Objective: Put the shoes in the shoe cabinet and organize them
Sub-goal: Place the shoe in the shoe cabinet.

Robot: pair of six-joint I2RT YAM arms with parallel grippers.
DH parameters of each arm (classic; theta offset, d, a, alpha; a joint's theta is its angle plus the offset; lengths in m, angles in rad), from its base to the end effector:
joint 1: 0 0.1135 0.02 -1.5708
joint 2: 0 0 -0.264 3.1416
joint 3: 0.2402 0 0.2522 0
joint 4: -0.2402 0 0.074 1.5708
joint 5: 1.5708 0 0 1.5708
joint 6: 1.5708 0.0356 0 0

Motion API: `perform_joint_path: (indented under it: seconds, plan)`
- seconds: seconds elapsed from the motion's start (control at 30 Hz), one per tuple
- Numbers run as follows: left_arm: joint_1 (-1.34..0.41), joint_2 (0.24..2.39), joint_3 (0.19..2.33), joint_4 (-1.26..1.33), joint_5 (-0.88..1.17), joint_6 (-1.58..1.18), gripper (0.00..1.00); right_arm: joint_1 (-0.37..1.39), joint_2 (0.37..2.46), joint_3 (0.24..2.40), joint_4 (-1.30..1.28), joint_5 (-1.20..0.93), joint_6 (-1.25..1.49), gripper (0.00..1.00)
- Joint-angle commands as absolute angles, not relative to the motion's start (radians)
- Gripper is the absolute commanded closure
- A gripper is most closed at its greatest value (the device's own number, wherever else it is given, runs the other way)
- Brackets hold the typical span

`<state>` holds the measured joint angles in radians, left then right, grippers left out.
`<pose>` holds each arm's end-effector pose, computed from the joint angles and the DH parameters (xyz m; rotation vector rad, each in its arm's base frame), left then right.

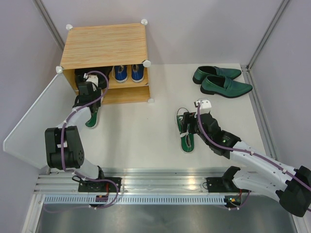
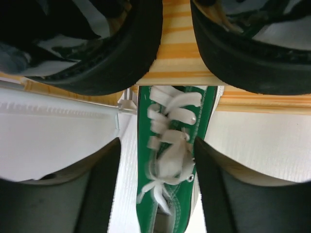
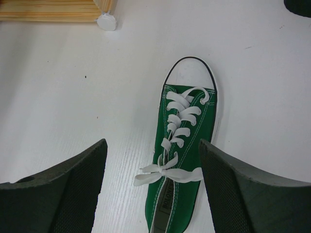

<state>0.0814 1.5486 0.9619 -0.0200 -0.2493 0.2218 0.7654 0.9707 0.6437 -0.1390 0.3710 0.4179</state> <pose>0.3386 0.0364 0.2299 0.0104 2.1902 0.4434 0.1661 0.1417 0.2614 -0.1184 2.0196 0.3779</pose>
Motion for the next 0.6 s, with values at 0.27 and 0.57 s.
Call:
perform_joint_path:
  seconds: [0.27,0.57]
  plan:
    - [0.087,1.387,0.910,-0.039,-0.192,0.095,0.06,0.762,0.951,0.647,-0.114,0.360,0.411,0.21]
    - [0.106,1.272,0.805,-0.222,-0.184,0.025,0.04,0.762,0.919,0.643,-0.110,0.336,0.414,0.21]
